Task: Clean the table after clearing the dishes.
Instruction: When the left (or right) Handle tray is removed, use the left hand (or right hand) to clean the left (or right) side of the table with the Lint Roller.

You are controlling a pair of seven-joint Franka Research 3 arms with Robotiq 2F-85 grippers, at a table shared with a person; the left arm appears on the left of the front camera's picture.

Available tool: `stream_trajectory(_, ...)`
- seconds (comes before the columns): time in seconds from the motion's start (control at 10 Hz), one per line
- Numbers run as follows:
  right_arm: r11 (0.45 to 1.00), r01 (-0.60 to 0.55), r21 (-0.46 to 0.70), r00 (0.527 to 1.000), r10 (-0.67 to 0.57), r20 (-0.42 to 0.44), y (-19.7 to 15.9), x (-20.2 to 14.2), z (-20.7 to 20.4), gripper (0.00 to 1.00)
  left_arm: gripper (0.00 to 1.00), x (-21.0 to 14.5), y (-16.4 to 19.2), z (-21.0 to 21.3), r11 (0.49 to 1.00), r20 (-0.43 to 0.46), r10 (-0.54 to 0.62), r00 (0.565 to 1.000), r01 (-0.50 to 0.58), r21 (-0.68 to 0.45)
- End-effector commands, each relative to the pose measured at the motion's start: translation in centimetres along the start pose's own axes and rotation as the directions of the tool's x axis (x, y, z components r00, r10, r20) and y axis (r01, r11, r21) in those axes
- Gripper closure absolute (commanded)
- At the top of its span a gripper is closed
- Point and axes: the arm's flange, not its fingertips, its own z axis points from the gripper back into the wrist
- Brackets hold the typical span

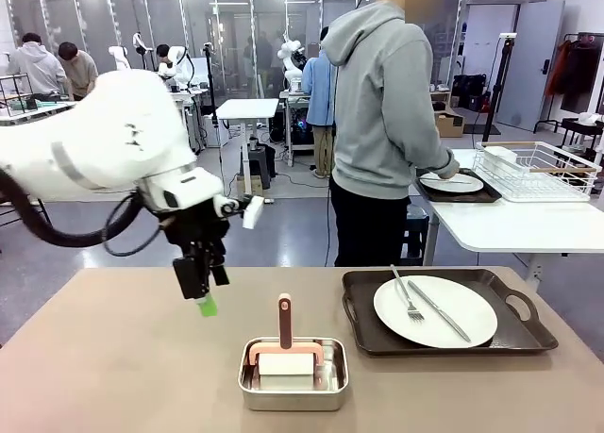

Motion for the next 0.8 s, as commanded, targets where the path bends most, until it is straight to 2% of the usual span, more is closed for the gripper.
stream_trajectory(0.0, 1.0, -0.004, 0.003, 1.0, 0.004, 0.002, 0.3, -0.2, 0.1, 0.0, 0.0, 2.2, 1.9, -0.5, 0.997, -0.088, -0.025, 0.996, 0.031, 0.066)
stream_trajectory(0.3, 1.0, -0.004, 0.003, 1.0, 0.004, 0.002, 0.3, -0.2, 0.1, 0.0, 0.0, 5.9, 3.6, -3.2, 0.998, -0.149, -0.053, 0.987, 0.058, 0.032)
stream_trajectory(0.5, 1.0, -0.004, 0.003, 1.0, 0.004, 0.002, 0.3, -0.2, 0.1, 0.0, 0.0, 7.8, 3.7, -4.6, 1.0, -0.14, -0.022, 0.99, 0.024, 0.01)
stream_trajectory(0.7, 1.0, -0.004, 0.003, 1.0, 0.004, 0.002, 0.3, -0.2, 0.1, 0.0, 0.0, 9.3, 3.8, -5.4, 0.999, -0.165, -0.043, 0.985, 0.041, -0.011)
